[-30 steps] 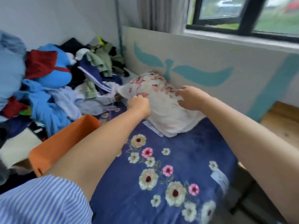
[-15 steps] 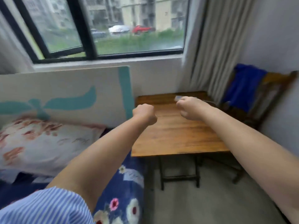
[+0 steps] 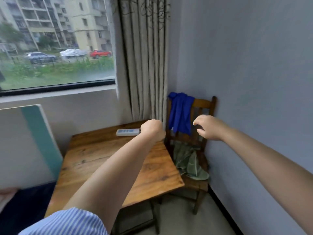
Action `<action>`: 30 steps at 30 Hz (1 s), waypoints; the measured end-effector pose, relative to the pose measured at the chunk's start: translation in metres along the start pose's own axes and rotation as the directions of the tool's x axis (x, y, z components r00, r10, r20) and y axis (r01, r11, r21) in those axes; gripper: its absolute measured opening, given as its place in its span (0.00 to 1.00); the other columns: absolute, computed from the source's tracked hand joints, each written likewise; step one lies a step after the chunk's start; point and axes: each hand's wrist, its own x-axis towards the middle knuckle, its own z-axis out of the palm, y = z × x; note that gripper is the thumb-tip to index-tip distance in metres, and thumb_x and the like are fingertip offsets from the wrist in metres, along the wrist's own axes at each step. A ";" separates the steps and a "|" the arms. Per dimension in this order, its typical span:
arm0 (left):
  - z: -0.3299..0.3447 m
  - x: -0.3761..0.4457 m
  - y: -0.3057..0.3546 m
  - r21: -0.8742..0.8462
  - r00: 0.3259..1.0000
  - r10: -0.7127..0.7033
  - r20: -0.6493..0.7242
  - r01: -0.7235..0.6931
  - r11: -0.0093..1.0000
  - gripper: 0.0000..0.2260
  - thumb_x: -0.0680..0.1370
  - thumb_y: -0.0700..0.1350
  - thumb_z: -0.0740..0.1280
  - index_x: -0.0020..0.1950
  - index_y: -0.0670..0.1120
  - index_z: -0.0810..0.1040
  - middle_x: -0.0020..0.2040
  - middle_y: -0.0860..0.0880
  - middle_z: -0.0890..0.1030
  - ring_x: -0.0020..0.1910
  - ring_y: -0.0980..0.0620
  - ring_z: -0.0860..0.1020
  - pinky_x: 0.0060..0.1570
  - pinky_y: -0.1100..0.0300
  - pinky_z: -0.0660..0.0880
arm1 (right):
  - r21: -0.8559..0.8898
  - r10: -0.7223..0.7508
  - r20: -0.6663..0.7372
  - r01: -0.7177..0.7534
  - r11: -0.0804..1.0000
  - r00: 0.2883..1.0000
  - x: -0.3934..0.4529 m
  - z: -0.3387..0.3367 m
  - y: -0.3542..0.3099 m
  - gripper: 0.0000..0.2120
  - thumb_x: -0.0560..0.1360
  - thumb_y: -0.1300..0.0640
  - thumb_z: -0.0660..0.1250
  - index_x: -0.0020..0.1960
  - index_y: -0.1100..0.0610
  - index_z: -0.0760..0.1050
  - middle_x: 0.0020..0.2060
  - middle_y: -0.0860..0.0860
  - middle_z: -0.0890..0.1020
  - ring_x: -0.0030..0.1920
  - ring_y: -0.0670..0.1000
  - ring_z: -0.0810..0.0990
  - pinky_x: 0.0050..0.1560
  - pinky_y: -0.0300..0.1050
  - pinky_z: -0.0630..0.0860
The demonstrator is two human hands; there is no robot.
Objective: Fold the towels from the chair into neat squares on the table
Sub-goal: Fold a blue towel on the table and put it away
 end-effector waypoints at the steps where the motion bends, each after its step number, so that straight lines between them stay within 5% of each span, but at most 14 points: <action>1: 0.002 0.015 0.008 0.001 1.000 0.001 0.011 -0.001 1.000 0.11 0.78 0.44 0.60 0.55 0.41 0.77 0.55 0.43 0.79 0.53 0.43 0.77 0.40 0.55 0.68 | -0.005 0.020 0.008 -0.020 1.000 1.000 0.007 -0.003 0.017 0.17 0.76 0.61 0.58 0.64 0.61 0.70 0.65 0.57 0.72 0.64 0.56 0.71 0.63 0.47 0.69; 10: 0.005 0.143 0.005 0.073 0.998 -0.014 0.059 0.010 0.997 0.12 0.79 0.43 0.59 0.58 0.41 0.76 0.57 0.44 0.77 0.56 0.43 0.76 0.42 0.56 0.69 | 0.017 0.173 0.002 -0.173 0.985 0.985 0.098 -0.003 0.109 0.18 0.78 0.60 0.56 0.67 0.59 0.68 0.67 0.56 0.70 0.65 0.56 0.71 0.63 0.48 0.69; 16: -0.004 0.252 -0.007 0.085 0.995 0.058 0.080 -0.064 0.994 0.12 0.79 0.45 0.58 0.57 0.41 0.76 0.53 0.44 0.77 0.49 0.46 0.76 0.41 0.57 0.70 | 0.049 0.260 -0.025 -0.259 0.965 0.965 0.183 0.002 0.140 0.17 0.77 0.60 0.57 0.65 0.60 0.69 0.65 0.58 0.72 0.63 0.57 0.72 0.60 0.48 0.71; 21: 0.005 0.326 -0.012 0.028 0.986 0.116 0.120 -0.120 0.992 0.14 0.80 0.47 0.56 0.59 0.41 0.75 0.53 0.44 0.77 0.52 0.45 0.77 0.44 0.55 0.73 | 0.082 0.283 -0.004 -0.281 0.956 0.959 0.245 0.012 0.164 0.17 0.78 0.58 0.57 0.65 0.60 0.69 0.64 0.57 0.73 0.62 0.56 0.72 0.59 0.46 0.70; 26: 0.030 0.391 -0.004 -0.175 0.975 0.037 0.219 0.002 0.985 0.13 0.80 0.45 0.55 0.56 0.40 0.75 0.50 0.43 0.78 0.46 0.47 0.76 0.41 0.58 0.70 | 0.121 0.341 0.052 -0.345 0.931 0.939 0.308 0.037 0.206 0.15 0.78 0.57 0.57 0.62 0.60 0.71 0.60 0.57 0.76 0.59 0.56 0.75 0.53 0.44 0.72; 30: 0.044 0.436 0.009 -0.220 0.972 0.044 0.231 0.007 0.976 0.15 0.81 0.45 0.55 0.64 0.41 0.71 0.62 0.43 0.75 0.58 0.45 0.75 0.49 0.57 0.73 | 0.146 0.313 0.050 -0.317 0.937 0.948 0.372 0.061 0.239 0.12 0.77 0.58 0.58 0.56 0.61 0.74 0.53 0.57 0.80 0.53 0.56 0.78 0.51 0.46 0.74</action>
